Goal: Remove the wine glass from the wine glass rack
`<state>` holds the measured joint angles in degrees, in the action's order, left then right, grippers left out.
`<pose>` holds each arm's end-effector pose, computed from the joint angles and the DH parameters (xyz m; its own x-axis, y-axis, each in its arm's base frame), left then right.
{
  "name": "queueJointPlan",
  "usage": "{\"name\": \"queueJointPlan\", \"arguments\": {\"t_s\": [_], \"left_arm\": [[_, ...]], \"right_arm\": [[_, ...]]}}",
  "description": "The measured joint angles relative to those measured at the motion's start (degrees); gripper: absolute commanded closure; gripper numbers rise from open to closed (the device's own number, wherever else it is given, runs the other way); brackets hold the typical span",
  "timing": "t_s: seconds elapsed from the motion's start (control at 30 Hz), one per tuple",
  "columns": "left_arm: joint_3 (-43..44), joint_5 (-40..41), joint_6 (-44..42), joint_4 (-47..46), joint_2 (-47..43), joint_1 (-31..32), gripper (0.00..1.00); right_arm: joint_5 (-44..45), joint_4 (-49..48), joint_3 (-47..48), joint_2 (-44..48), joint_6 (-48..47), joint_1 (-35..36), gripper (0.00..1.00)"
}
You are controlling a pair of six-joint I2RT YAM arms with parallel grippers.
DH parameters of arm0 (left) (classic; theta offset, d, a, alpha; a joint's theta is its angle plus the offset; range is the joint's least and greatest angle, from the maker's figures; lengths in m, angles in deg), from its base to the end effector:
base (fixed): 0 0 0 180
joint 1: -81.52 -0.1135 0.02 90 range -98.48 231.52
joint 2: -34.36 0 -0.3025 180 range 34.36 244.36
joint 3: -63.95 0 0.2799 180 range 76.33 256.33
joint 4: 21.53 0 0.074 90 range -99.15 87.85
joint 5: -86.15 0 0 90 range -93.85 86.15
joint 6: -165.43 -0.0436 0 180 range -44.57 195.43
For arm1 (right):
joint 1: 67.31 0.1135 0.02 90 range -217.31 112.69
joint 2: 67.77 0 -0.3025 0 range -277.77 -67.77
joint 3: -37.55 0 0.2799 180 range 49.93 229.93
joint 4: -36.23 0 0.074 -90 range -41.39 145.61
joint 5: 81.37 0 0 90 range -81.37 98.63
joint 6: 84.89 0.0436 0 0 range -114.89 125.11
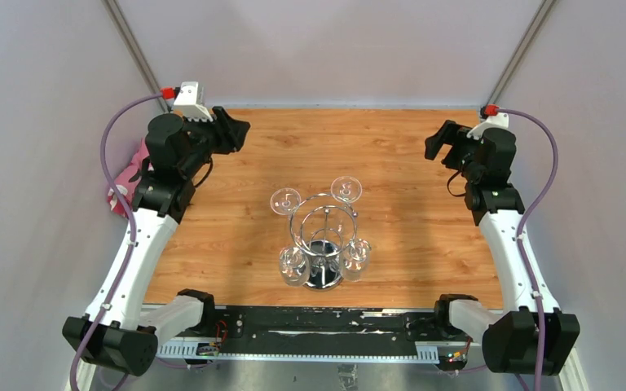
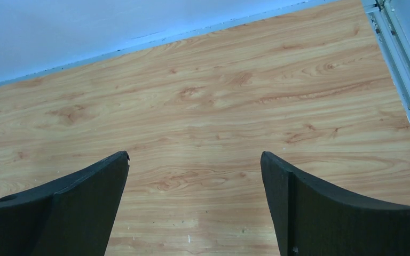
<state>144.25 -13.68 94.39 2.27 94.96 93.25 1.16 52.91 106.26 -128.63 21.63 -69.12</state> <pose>0.2449 -0.0585 0.4630 -0.1855 -0.2885 -0.9394 0.3244 0.8844 -0.3356 0.2659 -0.0027 0.3979 -0.1747 0.2876 -0.9417 -0.0495 0.9526 0.3001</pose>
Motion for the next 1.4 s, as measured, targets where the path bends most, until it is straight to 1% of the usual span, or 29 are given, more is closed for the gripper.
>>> {"name": "queueJointPlan", "arguments": {"t_s": [0.13, 0.27, 0.33, 0.37, 0.4, 0.53, 0.57, 0.63, 0.7, 0.77, 0.83, 0.87, 1.03, 1.07, 1.1, 1.13, 1.17, 1.2, 1.23, 1.27, 1.33, 1.4], "left_arm": [[0.00, 1.60, -0.72, 1.42, -0.26, 0.02, 0.57], [-0.02, 3.08, -1.36, 2.10, -0.90, 0.02, 0.63], [-0.02, 3.69, -1.53, 2.19, -1.14, 0.04, 0.71], [-0.04, 4.00, -1.64, 2.19, -1.20, 0.04, 0.74], [-0.11, 4.24, -1.70, 2.21, -1.22, 0.02, 0.75], [-0.68, 5.07, -1.95, 2.36, -1.20, 0.04, 0.88], [-0.92, 5.27, -2.05, 2.38, -1.20, 0.04, 0.93], [-1.44, 5.73, -2.23, 2.40, -1.20, 0.04, 0.98], [-2.19, 6.34, -2.43, 2.29, -1.27, 0.04, 1.00], [-2.99, 6.88, -2.47, 2.21, -1.33, 0.04, 1.00], [-3.74, 7.43, -2.49, 2.10, -1.40, 0.04, 1.00], [-4.00, 7.58, -2.49, 2.08, -1.42, 0.04, 1.00], [-5.25, 8.17, -2.43, 1.86, -2.05, 0.04, 1.00], [-5.70, 8.33, -2.40, 1.66, -2.43, 0.04, 1.00], [-6.16, 8.61, -2.32, 1.57, -2.82, 0.04, 1.00], [-6.56, 8.94, -2.27, 1.51, -3.19, 0.04, 0.97], [-6.82, 9.20, -2.25, 1.53, -3.54, 0.04, 0.90], [-7.02, 9.55, -2.25, 1.57, -3.89, 0.04, 0.82], [-7.17, 9.92, -2.14, 1.51, -4.28, 0.04, 0.76], [-7.26, 10.14, -2.29, 1.49, -4.59, 0.04, 0.69], [-7.52, 10.62, -2.03, 1.38, -5.42, 0.04, 0.59], [-7.63, 11.10, -2.03, 1.36, -6.05, 0.04, 0.54]], "right_arm": [[0.07, 0.66, 0.07, -0.37, -0.02, 0.00, 0.01], [0.07, 1.16, 0.07, -0.39, -0.07, 0.00, 0.11], [0.11, 1.84, 0.33, -0.59, -0.26, 0.00, 0.14], [0.22, 2.86, 0.98, -0.98, -0.42, 0.02, 0.19], [0.37, 3.89, 1.90, -1.60, -0.63, 0.02, 0.23], [1.07, 7.34, 5.70, -3.63, -1.60, 0.70, 0.51], [1.40, 7.78, 6.05, -3.67, -1.84, 1.16, 0.59], [1.73, 8.48, 6.40, -3.52, -2.32, 2.78, 0.70], [1.99, 9.33, 6.64, -3.50, -2.84, 4.31, 0.82], [2.01, 10.10, 6.78, -3.34, -3.17, 5.38, 0.88], [1.97, 10.64, 6.80, -2.95, -3.48, 5.70, 0.98], [1.95, 10.78, 6.82, -2.69, -3.61, 5.73, 1.00], [1.70, 11.76, 7.69, -1.66, -3.63, 7.37, 1.00], [1.84, 12.37, 8.39, -1.57, -3.67, 8.79, 0.97], [2.16, 13.03, 9.16, -1.55, -3.74, 10.40, 0.91], [2.78, 13.86, 10.27, -1.55, -3.91, 12.85, 0.81], [3.19, 14.64, 11.50, -1.55, -4.26, 15.72, 0.70], [3.89, 15.23, 12.55, -1.55, -4.42, 18.34, 0.61], [4.85, 16.04, 13.88, -1.51, -4.98, 21.75, 0.53], [6.01, 16.61, 15.15, -1.42, -5.70, 25.29, 0.48], [7.78, 17.51, 16.79, -0.83, -6.67, 31.89, 0.45], [9.29, 18.69, 17.84, -0.33, -7.32, 36.85, 0.44]]}}
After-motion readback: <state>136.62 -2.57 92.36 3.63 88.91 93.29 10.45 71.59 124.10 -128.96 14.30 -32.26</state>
